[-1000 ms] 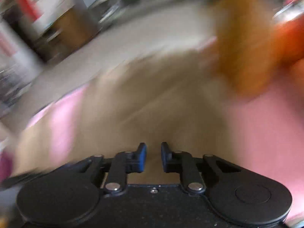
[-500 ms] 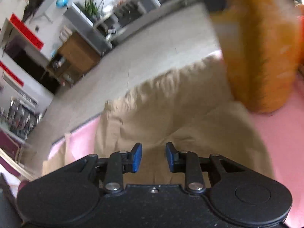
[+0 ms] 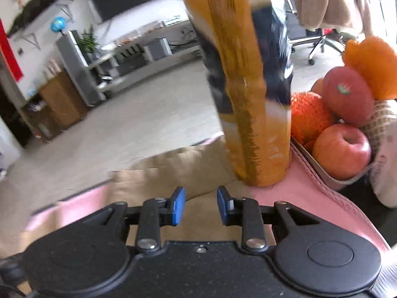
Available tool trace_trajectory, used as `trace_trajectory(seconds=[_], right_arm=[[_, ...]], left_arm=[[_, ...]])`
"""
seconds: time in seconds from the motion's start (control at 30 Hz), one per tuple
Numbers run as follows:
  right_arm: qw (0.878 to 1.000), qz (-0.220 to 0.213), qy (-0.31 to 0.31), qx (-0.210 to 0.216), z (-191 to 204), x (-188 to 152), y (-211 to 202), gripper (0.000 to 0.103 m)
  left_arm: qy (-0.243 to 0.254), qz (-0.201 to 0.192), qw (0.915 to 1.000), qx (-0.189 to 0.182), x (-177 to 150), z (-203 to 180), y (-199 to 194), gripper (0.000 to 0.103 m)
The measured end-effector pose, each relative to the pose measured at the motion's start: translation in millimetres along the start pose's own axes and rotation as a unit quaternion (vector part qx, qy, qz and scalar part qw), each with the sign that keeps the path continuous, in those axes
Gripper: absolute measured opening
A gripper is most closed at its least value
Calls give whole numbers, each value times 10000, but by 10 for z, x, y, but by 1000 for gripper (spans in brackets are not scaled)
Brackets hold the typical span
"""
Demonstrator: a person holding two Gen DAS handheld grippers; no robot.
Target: Fold clothes
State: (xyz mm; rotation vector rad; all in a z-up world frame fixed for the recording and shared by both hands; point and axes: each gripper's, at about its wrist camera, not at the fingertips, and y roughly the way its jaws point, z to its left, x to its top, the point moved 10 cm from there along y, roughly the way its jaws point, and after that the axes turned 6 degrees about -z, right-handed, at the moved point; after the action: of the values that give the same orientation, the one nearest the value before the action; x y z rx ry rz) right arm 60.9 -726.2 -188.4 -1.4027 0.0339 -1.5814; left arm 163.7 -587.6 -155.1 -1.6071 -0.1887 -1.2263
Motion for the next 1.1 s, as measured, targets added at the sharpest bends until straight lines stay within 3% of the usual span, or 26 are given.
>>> trace_trajectory(seconds=[0.1,0.17,0.27,0.37,0.47,0.53,0.6,0.63,0.67,0.73,0.8,0.9,0.93,1.0,1.1], right_arm=[[9994,88,-65,342,113,22,-628,40],[9979,155,-129,608,179,-18,-1032,45],[9948,264,-239,952,237,-154,-1598,60],[9915,475,-296,1175,195,-476,-2075,62],[9869,876,-144,1345,142,-945,-2265,64],[9828,1204,19,1399,92,-1301,-2250,64],[9759,1529,372,1513,65,-1635,-2097,64],[9713,1692,572,1571,55,-1801,-2013,56],[9652,1845,724,1709,78,-1956,-1930,40],[9521,2093,852,2060,192,-2168,-1797,26],[9429,2320,812,2248,302,-2324,-1688,26],[9306,2665,812,2373,382,-2533,-1531,26],[9332,2704,793,2230,337,-2576,-1494,26],[9355,2727,895,2061,205,-2590,-1440,14],[9451,2567,1072,1714,-60,-2484,-1490,14]], left_arm=[[149,-54,9997,-175,-39,203,-591,33],[266,-40,9992,-295,-144,349,-960,33],[445,165,9978,-470,-569,565,-1390,35],[558,427,9963,-504,-1109,766,-1685,37],[221,765,9952,-563,-1660,943,-1720,38],[-225,983,9930,-611,-1938,1003,-1669,33],[-649,1032,9904,-648,-2087,1030,-1631,22],[-756,967,9900,-700,-2075,1019,-1613,20],[-754,793,9911,-764,-2006,980,-1607,18],[-696,382,9928,-892,-1841,884,-1604,17],[-510,164,9947,-883,-1794,788,-1517,17],[-755,950,9852,-1210,-2060,650,-1135,18],[-750,1017,9853,-1151,-2112,651,-1079,18],[-673,1033,9870,-1031,-2164,667,-1040,19],[-661,1229,9860,-914,-2257,762,-1122,22]])
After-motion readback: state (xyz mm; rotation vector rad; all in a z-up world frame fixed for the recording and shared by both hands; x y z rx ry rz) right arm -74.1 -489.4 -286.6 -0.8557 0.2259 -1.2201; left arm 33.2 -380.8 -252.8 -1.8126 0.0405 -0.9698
